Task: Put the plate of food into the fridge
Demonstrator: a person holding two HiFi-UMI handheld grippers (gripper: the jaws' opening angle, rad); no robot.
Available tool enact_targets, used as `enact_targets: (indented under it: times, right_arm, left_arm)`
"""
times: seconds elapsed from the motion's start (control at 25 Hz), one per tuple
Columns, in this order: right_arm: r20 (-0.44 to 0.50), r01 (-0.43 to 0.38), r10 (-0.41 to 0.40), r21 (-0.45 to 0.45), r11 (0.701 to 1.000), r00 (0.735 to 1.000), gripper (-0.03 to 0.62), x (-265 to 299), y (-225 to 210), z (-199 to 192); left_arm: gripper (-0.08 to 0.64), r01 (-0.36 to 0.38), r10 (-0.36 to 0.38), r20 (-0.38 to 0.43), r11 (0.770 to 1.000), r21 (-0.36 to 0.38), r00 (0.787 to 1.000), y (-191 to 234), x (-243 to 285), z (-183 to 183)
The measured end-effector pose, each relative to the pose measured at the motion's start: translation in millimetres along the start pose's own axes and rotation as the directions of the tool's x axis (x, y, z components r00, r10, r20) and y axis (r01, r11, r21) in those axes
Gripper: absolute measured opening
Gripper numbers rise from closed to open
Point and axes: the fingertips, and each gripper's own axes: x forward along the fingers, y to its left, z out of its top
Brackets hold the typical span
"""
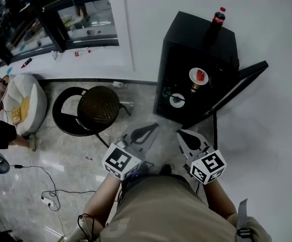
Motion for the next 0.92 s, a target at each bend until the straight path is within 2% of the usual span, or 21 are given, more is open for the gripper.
enact_targets:
  times: [0.4, 0.68, 0.92]
  right_arm:
    - [0.004, 0.102, -0.102, -0.025, 0.995, 0.995, 0.020, 10, 33, -1]
    - [-0.046, 0.127, -0.127, -0.012, 0.992, 0.991, 0.020, 11, 49, -18]
    - [-0.077, 0.147, -0.147, -0.003, 0.989, 0.986, 0.020, 8, 41, -20]
  left_arm:
    - [0.011, 0.029, -0.029, 0.011, 0.999, -0.025, 1.000, 22, -37, -10]
    - [0.011, 0.073, -0.072, 0.007, 0.994, -0.076, 0.997, 20, -47, -27]
    - [0.011, 0.091, -0.090, 0.015, 0.991, -0.095, 0.996, 22, -35, -25]
